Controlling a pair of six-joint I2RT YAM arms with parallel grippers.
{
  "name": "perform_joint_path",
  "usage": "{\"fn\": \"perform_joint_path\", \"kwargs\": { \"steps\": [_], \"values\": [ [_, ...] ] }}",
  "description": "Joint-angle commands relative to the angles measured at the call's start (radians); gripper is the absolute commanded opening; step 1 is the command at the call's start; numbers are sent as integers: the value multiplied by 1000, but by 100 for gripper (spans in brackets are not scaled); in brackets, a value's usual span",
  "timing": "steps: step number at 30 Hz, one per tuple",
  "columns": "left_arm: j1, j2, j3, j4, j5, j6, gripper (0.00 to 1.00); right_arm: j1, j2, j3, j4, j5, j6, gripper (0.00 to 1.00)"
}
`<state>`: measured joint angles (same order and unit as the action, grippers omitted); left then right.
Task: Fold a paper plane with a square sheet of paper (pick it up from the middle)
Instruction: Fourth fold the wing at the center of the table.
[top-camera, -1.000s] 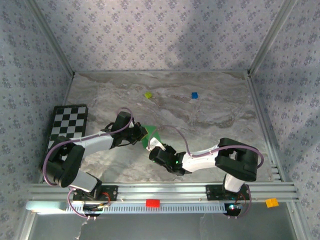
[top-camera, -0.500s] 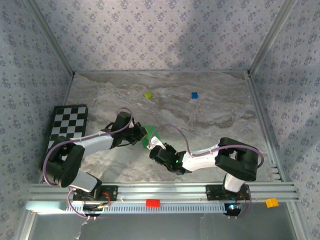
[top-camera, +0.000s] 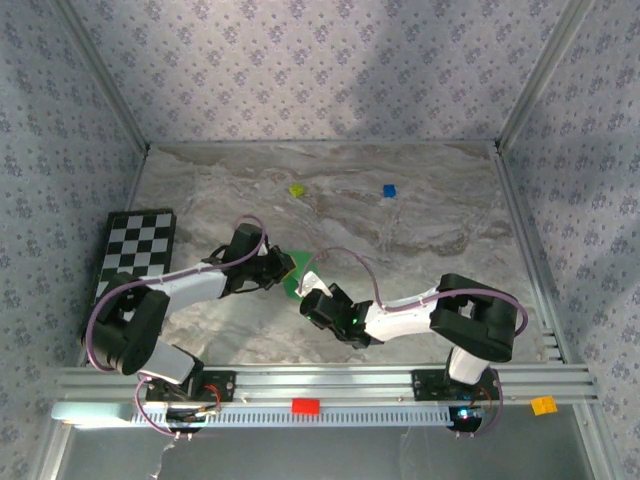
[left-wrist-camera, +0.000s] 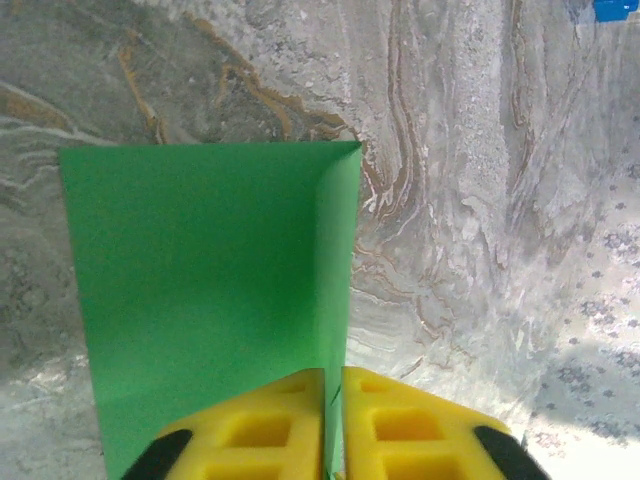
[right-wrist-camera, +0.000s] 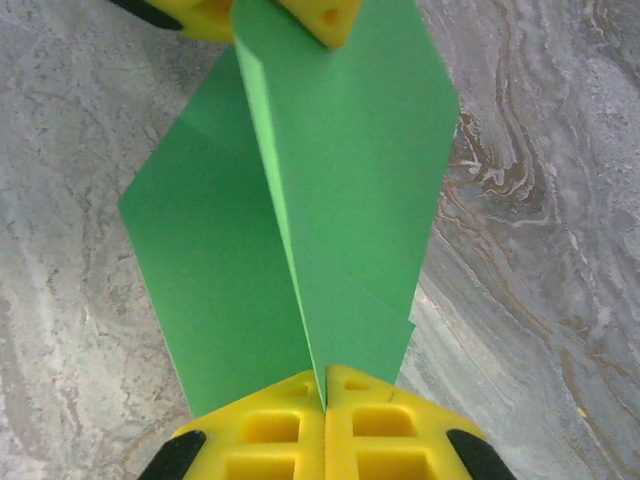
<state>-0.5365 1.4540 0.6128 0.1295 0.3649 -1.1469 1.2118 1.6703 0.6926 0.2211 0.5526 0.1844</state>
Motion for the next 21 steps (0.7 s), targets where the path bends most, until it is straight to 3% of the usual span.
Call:
{"fn": "perform_joint_path", "kwargs": {
  "steps": [1, 5, 9, 16, 21],
  "values": [
    [11, -44, 30, -28, -16, 11, 20, -11, 7, 2, 0, -28, 40, 2],
    [21, -83, 30, -77, -40, 21, 40, -25, 18, -4, 15, -72, 91, 0],
    [26, -127, 24, -126, -70, 29, 47, -42, 22, -17, 51, -119, 133, 0],
    [34, -173, 5, -163, -84, 37, 47, -87, 14, -48, 112, -232, 173, 0],
    [36, -172, -8, -158, -79, 30, 36, -135, 8, -75, 156, -338, 198, 0]
  ]
}}
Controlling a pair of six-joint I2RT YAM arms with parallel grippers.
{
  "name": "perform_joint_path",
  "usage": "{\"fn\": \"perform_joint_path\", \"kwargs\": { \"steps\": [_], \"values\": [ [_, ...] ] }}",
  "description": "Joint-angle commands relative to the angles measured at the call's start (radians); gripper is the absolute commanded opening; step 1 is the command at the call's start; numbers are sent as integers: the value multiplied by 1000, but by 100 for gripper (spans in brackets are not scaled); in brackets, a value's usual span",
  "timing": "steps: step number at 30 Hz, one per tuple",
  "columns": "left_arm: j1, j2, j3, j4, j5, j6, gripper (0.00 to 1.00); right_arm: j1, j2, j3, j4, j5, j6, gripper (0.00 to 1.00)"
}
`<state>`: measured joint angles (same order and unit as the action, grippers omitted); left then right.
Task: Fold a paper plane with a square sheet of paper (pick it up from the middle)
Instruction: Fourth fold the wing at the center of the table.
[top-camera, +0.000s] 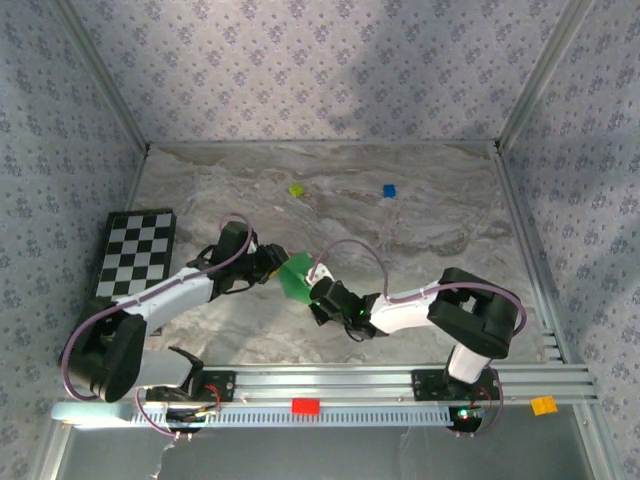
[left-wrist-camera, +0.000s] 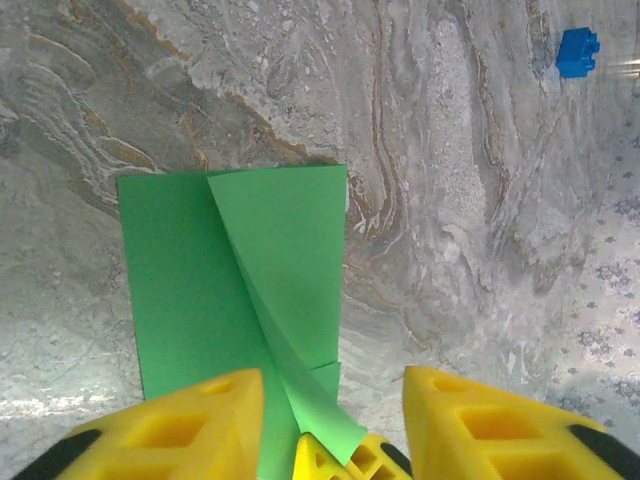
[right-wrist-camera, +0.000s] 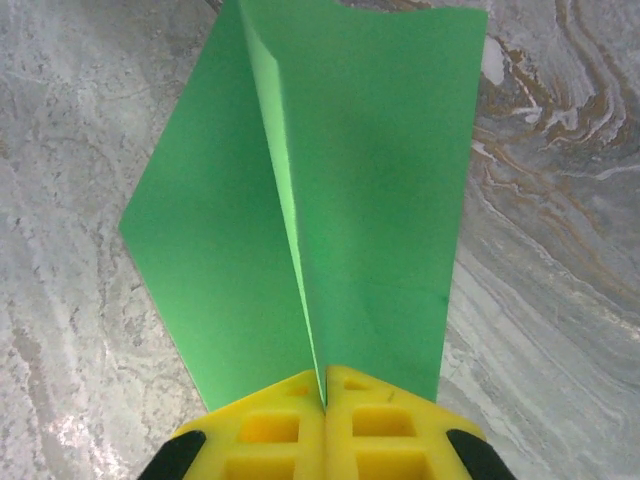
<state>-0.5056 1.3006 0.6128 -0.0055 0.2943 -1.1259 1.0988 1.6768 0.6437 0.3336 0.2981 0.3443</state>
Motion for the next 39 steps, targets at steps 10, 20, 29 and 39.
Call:
{"fn": "perform_joint_path", "kwargs": {
  "steps": [10, 20, 29, 39],
  "values": [
    [3, 21, -31, 14, 25, -11, 14, -98, 8, -72, 142, -272, 119, 0],
    [-5, 74, -36, 49, 56, -15, 6, -183, 37, -42, 140, -471, 244, 1],
    [-30, 119, -41, 79, 53, -18, 4, -233, 99, 19, 99, -610, 360, 2],
    [-35, 128, -45, 167, 82, -19, 3, -244, 106, 22, 85, -609, 397, 2]
  ]
}}
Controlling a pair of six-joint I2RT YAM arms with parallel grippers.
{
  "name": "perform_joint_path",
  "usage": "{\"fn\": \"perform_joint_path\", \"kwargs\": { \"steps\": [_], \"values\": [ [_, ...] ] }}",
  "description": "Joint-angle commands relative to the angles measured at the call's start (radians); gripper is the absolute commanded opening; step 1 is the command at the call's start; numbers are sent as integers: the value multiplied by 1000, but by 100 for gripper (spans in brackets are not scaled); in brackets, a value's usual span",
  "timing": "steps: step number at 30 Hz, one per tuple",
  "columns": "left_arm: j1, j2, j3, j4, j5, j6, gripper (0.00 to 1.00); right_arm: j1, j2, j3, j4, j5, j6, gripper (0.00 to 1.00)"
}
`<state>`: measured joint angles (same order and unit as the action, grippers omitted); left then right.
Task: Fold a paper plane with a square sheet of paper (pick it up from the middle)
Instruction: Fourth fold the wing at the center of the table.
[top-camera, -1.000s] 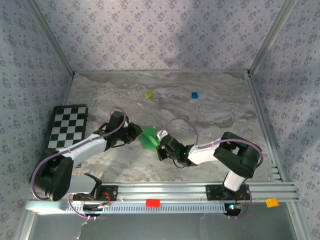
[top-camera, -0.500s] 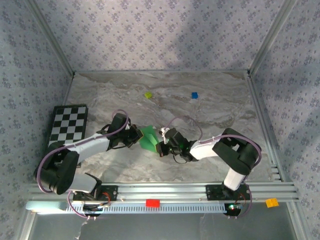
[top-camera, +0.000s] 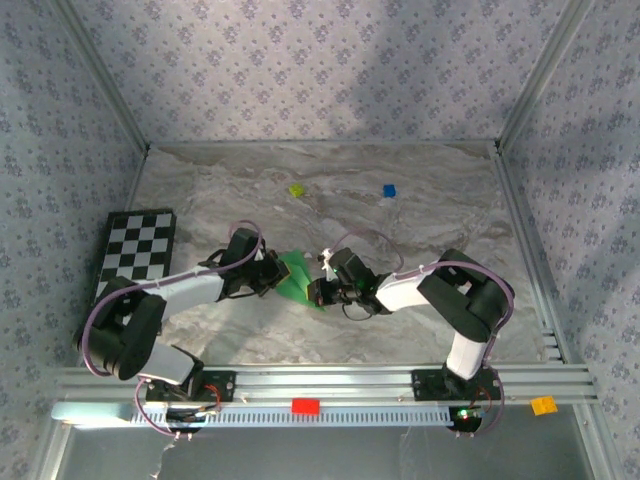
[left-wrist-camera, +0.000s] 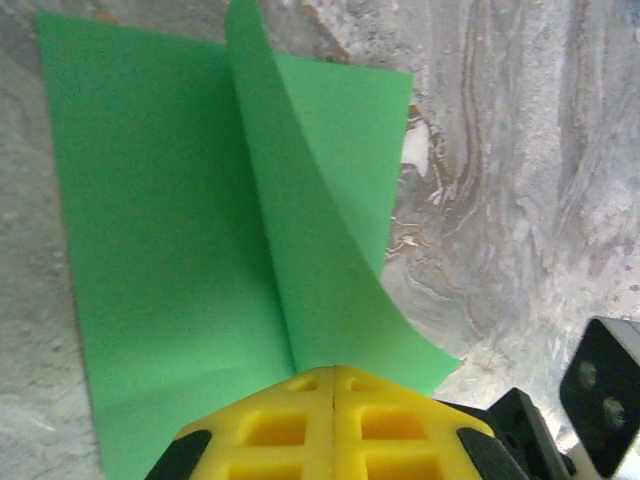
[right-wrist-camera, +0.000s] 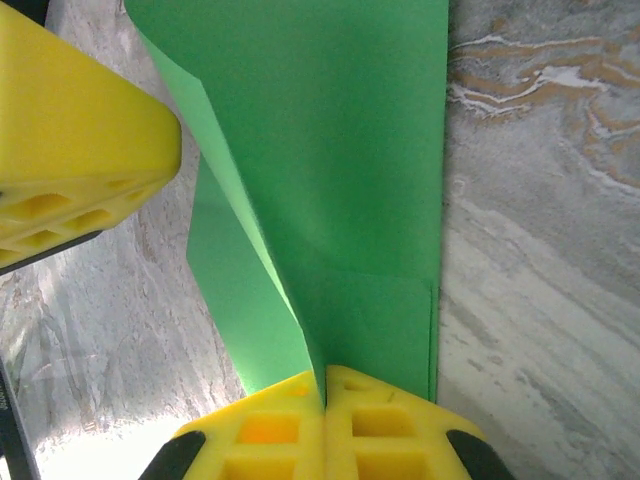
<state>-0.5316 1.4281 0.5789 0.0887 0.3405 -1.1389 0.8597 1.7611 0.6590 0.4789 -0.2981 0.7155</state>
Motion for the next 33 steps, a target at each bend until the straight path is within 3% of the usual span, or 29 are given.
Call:
{"fn": "perform_joint_path", "kwargs": {
  "steps": [1, 13, 33],
  "values": [
    [-11, 2, -11, 91, 44, -6, 3, -5, 21, 5, -61, -9, 30, 2],
    [-19, 81, 2, 173, 53, -16, 2, -17, 30, 0, -54, -28, 63, 4],
    [-20, 145, 10, 165, -6, -18, 1, -45, 70, 44, -115, -108, 95, 5]
  ]
}}
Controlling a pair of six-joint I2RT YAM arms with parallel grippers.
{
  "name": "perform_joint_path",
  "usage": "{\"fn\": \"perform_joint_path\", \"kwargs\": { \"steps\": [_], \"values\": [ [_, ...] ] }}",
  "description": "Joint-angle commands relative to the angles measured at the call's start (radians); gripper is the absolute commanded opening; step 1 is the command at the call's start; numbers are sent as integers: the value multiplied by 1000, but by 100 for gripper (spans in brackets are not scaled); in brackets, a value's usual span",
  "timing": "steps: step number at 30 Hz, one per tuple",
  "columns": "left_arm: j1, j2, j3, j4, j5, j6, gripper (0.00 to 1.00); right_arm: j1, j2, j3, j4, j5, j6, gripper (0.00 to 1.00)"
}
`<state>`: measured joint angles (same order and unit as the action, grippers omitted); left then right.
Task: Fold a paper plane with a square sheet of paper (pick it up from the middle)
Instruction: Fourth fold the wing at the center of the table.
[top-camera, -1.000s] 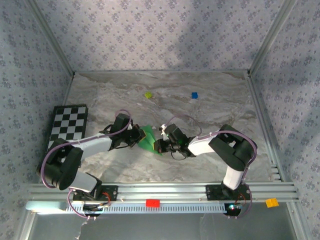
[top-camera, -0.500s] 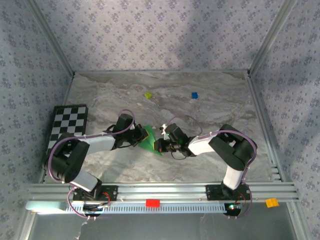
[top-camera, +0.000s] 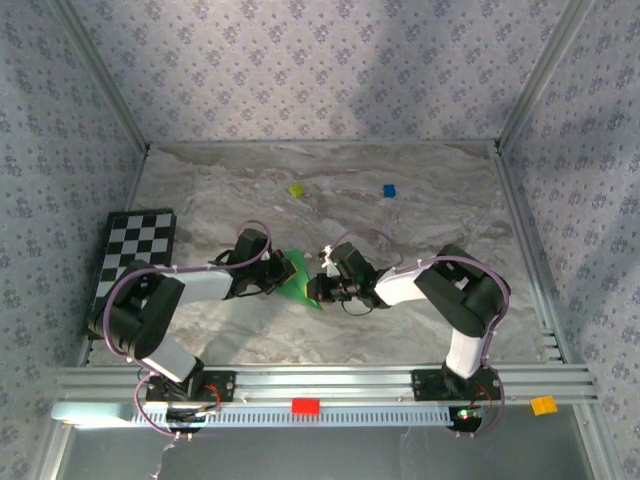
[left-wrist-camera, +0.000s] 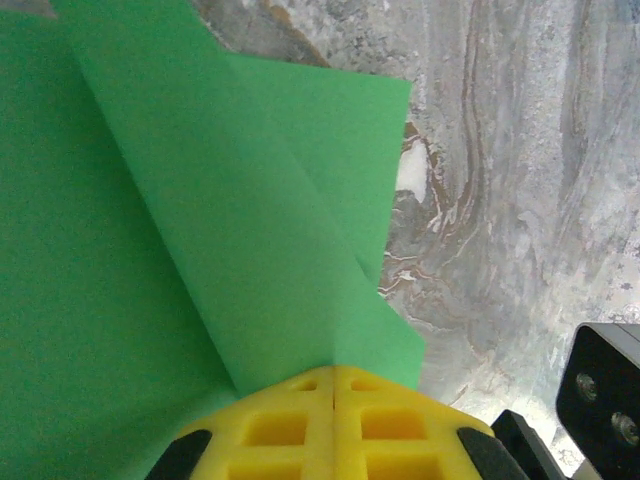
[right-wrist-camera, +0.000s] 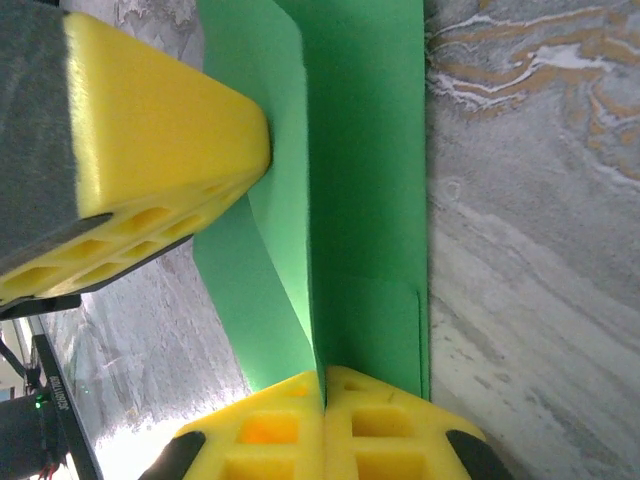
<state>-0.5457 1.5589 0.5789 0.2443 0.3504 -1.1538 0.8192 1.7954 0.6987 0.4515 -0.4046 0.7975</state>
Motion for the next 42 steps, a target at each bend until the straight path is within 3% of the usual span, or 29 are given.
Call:
{"fn": "perform_joint_path", "kwargs": {
  "steps": [1, 42],
  "values": [
    [-5, 16, 10, 9, -18, -3, 1, -7, 35, 4, -89, -2, 15, 5],
    [-9, 119, 56, -52, -19, 40, 0, -21, 38, 18, -133, -29, 41, 8]
  ]
}}
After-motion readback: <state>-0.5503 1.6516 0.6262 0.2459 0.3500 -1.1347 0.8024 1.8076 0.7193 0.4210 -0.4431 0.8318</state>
